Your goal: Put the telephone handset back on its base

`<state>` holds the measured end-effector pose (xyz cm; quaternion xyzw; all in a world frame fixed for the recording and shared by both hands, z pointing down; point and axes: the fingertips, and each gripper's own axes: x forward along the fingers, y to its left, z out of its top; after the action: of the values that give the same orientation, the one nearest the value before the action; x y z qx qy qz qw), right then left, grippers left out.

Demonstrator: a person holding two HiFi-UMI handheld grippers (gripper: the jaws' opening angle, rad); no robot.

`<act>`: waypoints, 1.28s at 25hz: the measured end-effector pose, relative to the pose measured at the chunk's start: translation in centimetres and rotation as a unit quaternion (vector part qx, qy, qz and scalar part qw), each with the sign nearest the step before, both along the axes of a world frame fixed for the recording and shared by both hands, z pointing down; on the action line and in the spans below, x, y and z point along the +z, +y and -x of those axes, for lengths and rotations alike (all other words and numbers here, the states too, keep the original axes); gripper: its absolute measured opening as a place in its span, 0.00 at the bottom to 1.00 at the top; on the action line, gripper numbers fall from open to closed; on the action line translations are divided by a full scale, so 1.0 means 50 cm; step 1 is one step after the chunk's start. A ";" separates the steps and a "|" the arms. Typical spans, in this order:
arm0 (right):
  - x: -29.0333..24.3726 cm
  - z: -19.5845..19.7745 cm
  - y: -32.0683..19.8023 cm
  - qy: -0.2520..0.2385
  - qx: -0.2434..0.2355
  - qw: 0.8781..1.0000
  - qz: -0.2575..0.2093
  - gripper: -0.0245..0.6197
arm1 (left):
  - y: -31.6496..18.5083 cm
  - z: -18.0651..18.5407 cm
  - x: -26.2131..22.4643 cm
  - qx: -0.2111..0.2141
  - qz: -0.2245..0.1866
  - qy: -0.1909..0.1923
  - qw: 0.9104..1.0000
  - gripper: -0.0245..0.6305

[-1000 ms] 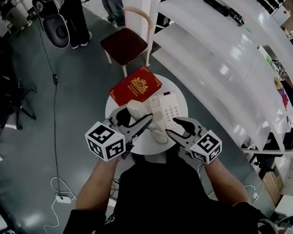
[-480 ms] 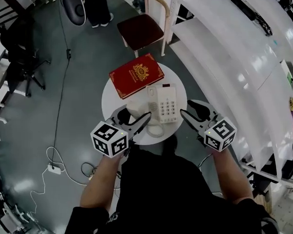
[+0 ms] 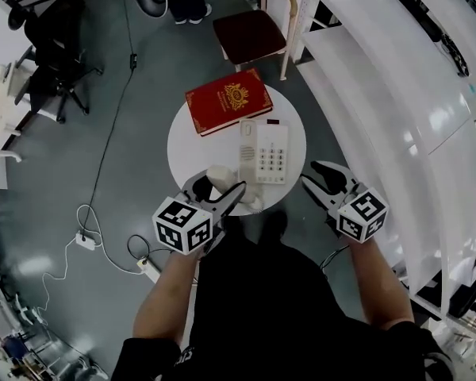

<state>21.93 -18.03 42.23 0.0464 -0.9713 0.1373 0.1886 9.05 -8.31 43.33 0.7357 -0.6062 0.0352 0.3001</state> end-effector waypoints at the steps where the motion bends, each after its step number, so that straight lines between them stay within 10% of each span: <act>1: -0.002 0.000 -0.001 -0.002 0.005 1.000 0.000 0.29 | -0.008 0.002 0.012 0.003 0.006 -0.002 1.000 0.44; 32: 0.077 0.018 -0.039 0.001 0.073 0.996 0.041 0.26 | -0.213 0.053 0.233 0.050 0.152 0.008 0.987 0.45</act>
<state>21.04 -19.97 46.07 0.1094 -0.9587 0.1905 0.1806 6.42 -18.94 54.98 0.7114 -0.5535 0.1356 0.4112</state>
